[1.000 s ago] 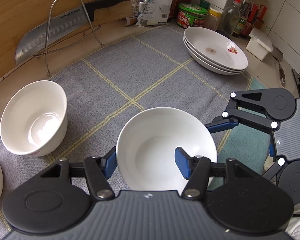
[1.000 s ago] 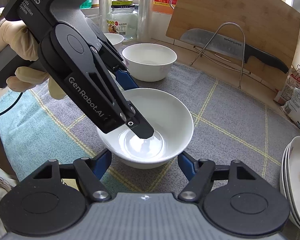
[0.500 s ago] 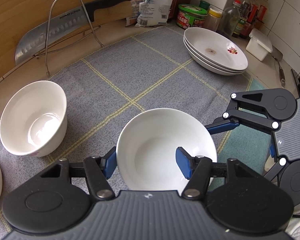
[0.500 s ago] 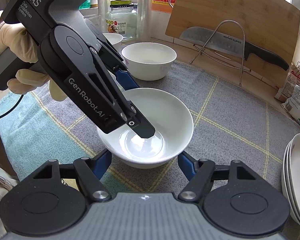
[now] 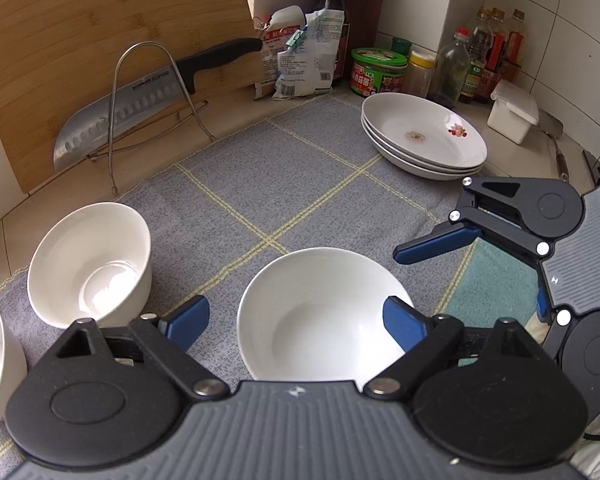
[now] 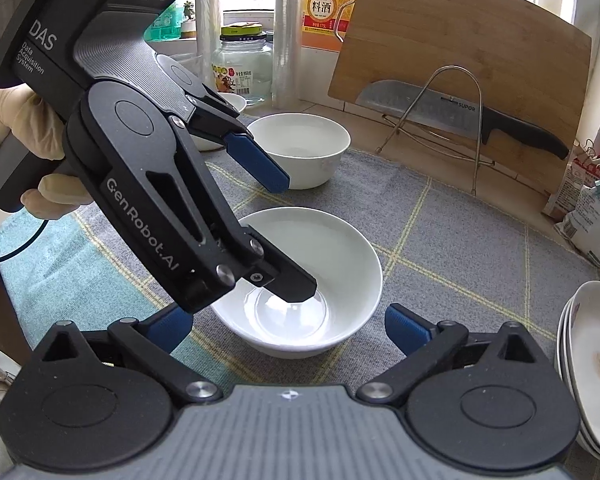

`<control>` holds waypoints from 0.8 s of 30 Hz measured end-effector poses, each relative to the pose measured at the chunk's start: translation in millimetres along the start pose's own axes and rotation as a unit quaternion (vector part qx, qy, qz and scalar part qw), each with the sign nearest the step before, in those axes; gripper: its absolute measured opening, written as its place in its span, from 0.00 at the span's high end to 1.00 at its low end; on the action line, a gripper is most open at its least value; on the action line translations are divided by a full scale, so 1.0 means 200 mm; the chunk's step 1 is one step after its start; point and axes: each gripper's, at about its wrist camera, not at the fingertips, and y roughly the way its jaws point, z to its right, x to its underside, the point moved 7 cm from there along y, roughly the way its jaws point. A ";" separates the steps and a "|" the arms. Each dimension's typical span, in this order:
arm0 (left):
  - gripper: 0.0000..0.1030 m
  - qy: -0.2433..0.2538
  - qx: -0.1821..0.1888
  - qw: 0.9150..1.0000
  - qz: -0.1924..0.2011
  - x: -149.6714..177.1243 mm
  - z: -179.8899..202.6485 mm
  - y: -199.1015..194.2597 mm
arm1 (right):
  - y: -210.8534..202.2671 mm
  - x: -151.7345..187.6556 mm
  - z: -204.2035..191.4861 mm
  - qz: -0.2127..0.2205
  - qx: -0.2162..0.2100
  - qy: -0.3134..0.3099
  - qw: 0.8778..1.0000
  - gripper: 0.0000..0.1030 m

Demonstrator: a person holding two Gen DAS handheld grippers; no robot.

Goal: Organize plates and bowls
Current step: 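Set the white bowl on the towel and open the left tool, then move the right tool to the pink-flowered white bowl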

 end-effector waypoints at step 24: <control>0.06 -0.202 -0.257 0.941 0.082 0.21 -0.11 -0.28 | -0.10 0.00 0.16 0.001 -0.062 -0.035 0.997 0.00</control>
